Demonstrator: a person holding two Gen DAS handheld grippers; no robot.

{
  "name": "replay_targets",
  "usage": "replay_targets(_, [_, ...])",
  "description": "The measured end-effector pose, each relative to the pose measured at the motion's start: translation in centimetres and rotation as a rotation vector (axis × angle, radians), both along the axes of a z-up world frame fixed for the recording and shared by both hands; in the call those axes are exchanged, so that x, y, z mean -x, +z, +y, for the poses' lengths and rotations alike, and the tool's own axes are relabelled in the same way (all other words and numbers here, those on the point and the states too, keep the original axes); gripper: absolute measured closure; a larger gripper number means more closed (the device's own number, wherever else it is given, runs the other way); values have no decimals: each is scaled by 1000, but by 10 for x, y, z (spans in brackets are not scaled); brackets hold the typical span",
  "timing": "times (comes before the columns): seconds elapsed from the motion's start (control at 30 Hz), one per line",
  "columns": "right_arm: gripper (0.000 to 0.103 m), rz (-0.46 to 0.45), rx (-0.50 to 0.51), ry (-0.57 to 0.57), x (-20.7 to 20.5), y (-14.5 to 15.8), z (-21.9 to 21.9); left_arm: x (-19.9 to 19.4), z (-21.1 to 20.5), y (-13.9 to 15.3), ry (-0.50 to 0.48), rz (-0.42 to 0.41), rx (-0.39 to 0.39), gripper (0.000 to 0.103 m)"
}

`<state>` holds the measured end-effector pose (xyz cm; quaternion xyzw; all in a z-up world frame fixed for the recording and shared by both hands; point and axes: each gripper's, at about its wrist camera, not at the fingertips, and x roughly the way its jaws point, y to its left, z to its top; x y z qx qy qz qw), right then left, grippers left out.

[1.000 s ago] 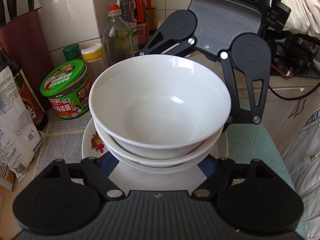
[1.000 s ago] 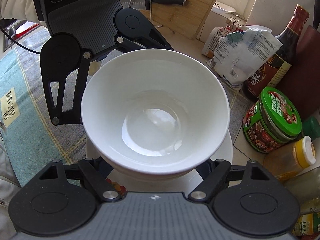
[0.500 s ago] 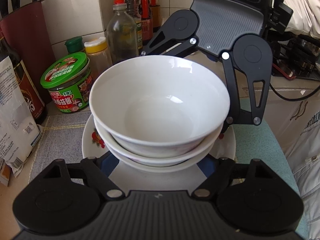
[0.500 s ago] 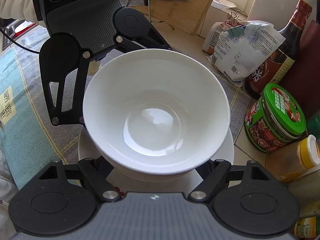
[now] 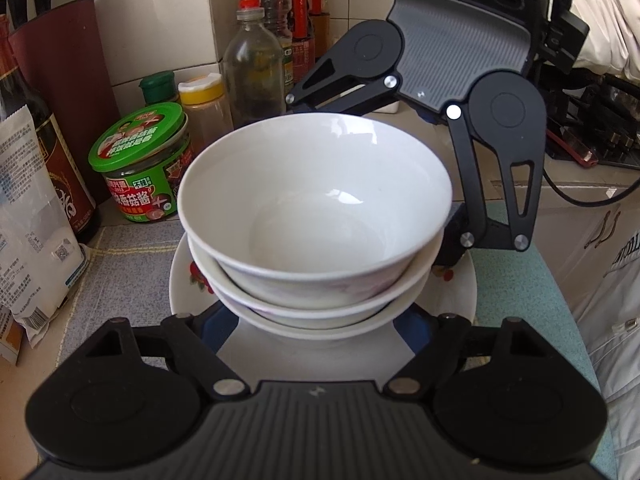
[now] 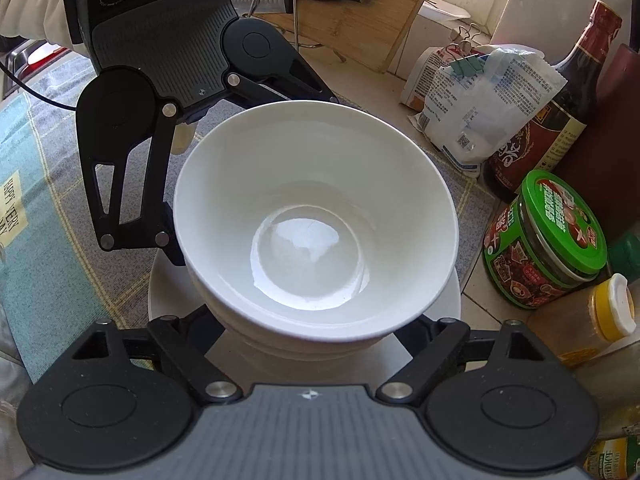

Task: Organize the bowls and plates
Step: 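Lower the bowl stack onto the flower plates and open both tools, then withdraw both tools from the stacked dishes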

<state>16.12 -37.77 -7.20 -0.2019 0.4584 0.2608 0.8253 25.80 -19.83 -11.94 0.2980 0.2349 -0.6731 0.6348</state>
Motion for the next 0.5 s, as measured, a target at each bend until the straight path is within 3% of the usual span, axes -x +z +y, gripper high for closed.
replay_targets(0.07, [0,-3,-19,0,0,3,0,2,3,3,9,-11,24,9])
replay_targets(0.17, [0,-9,-6,13,2,4,1,5,8,7,36,-31,31,3])
replay_targets(0.3, [0,-20,6,29,7,5,0,11,22,12,123,-43,51,3])
replay_targets(0.5, [0,-31,14,-2,20,14,-5,35,57,34,323,-100,166,2])
